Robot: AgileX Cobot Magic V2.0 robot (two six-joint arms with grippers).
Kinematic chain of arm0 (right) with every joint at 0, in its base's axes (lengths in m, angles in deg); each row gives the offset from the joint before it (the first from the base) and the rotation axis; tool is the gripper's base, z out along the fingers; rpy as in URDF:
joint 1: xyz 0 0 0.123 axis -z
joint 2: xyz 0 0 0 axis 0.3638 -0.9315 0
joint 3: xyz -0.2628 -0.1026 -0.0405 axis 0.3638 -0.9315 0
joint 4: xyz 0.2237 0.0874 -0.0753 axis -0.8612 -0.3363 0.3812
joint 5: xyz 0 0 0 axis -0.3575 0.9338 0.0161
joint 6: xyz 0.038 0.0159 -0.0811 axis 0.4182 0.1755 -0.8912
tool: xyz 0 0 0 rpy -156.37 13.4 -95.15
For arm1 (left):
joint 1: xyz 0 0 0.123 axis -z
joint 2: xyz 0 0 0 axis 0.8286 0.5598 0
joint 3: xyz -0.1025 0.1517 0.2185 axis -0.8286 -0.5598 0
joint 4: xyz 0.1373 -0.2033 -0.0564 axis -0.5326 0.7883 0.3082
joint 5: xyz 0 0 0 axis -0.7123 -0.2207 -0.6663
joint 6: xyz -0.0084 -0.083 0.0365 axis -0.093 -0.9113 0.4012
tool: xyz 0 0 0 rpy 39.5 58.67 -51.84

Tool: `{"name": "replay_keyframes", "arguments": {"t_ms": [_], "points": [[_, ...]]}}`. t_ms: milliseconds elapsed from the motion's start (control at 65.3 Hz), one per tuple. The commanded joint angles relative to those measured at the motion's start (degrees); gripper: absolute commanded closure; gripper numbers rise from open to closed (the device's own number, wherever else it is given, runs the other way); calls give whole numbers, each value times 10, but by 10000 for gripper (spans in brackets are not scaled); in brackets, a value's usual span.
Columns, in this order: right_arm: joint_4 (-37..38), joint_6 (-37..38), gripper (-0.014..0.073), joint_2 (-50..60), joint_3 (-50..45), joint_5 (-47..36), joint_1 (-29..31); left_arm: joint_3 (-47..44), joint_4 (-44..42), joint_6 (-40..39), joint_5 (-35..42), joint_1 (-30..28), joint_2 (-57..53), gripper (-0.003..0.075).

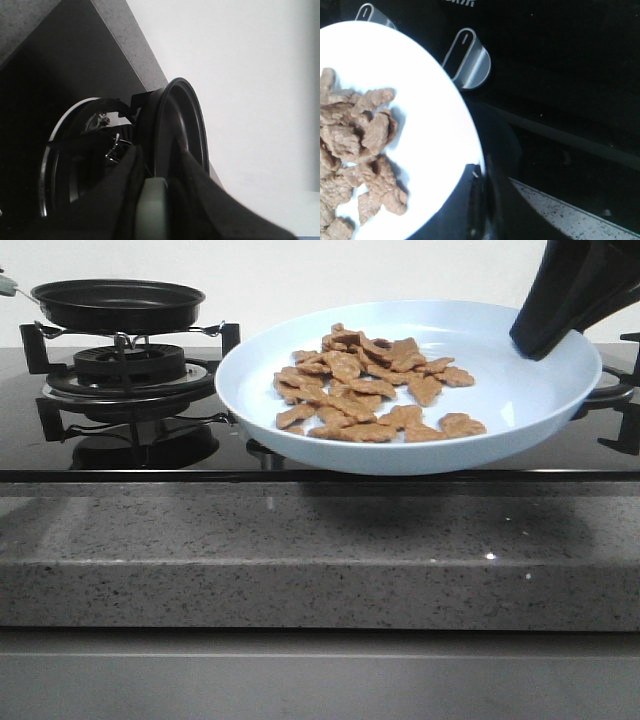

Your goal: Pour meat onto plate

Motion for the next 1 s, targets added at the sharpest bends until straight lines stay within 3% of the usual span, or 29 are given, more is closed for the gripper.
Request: {"name": "replay_keyframes", "arguments": {"t_ms": [0,138,245,628,980], "points": [[-15,-4,662,19,15,-25,-2,18,13,10,-18,-2,-20,498],[-15,-4,662,19,15,-25,-2,18,8,10,-26,-2,-20,216],[-15,-4,662,19,15,-25,-2,18,-7,11,-39,-2,-20,118],[-15,-4,662,19,15,-25,-2,18,-172,4,-34,-38,-104,118],[-15,-4,662,19,15,-25,-2,18,-598,-159,-23,-33,-264,118]]}}
